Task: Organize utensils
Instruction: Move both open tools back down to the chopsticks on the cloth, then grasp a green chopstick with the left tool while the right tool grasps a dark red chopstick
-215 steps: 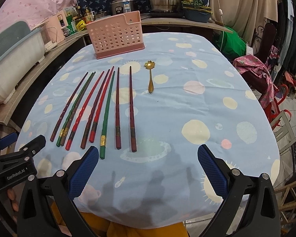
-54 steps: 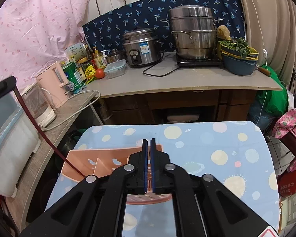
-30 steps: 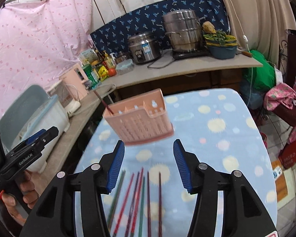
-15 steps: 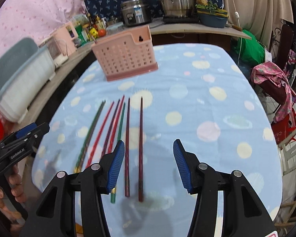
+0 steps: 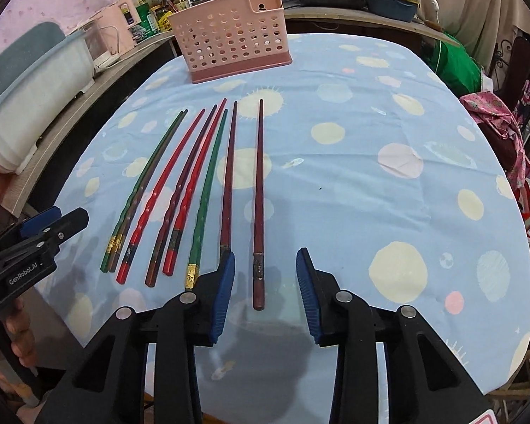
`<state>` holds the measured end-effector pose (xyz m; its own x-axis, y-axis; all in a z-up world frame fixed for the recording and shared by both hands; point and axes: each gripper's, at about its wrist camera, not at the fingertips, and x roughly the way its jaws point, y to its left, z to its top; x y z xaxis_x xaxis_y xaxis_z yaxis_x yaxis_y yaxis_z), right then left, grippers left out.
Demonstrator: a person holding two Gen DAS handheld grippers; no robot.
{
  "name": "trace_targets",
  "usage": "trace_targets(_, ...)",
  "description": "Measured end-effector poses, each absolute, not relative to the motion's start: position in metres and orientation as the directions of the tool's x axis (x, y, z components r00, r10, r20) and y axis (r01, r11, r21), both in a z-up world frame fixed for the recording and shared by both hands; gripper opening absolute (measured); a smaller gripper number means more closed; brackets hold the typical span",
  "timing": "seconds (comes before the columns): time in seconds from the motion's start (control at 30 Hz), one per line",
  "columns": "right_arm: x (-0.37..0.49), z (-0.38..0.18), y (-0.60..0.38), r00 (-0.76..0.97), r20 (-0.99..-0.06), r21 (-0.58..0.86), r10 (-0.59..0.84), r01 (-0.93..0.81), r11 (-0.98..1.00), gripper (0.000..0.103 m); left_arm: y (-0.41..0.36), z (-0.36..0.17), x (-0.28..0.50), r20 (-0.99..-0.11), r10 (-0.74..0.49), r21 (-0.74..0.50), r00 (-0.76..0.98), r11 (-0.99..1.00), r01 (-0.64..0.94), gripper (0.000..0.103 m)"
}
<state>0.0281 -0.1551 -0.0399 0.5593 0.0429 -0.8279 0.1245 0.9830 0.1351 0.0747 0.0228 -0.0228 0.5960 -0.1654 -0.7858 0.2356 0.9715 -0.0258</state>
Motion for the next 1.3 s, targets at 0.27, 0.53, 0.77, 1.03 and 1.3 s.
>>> trace_targets(0.27, 0.029, -0.049, -0.157, 0.549, -0.835, 0.137, 0.041, 0.134, 0.981, 0.019, 0.018, -0.042, 0.073, -0.814, -0.150, -0.013, 0.561, 0.970, 0.241, 0.063)
trace_targets(0.53, 0.030, -0.055, -0.157, 0.535, -0.843, 0.143, 0.051, 0.132, 0.981, 0.017, 0.017, -0.052, 0.077, -0.832, -0.139, -0.008, 0.536, 0.971, 0.240, 0.063)
trace_targets(0.77, 0.031, -0.056, -0.156, 0.534, -0.843, 0.145, 0.055, 0.127, 0.981, 0.017, 0.017, -0.057, 0.079, -0.841, -0.134, -0.007, 0.523, 0.971, 0.237, 0.063)
trace_targets(1.03, 0.033, -0.059, -0.153, 0.523, -0.851, 0.138, 0.054, 0.123, 0.983, 0.017, 0.016, -0.062, 0.081, -0.855, -0.121, 0.001, 0.504, 0.972, 0.234, 0.059)
trace_targets(1.3, 0.032, -0.061, -0.154, 0.529, -0.847, 0.140, 0.054, 0.123, 0.983, 0.016, 0.017, -0.063, 0.081, -0.850, -0.122, -0.001, 0.513, 0.973, 0.230, 0.054)
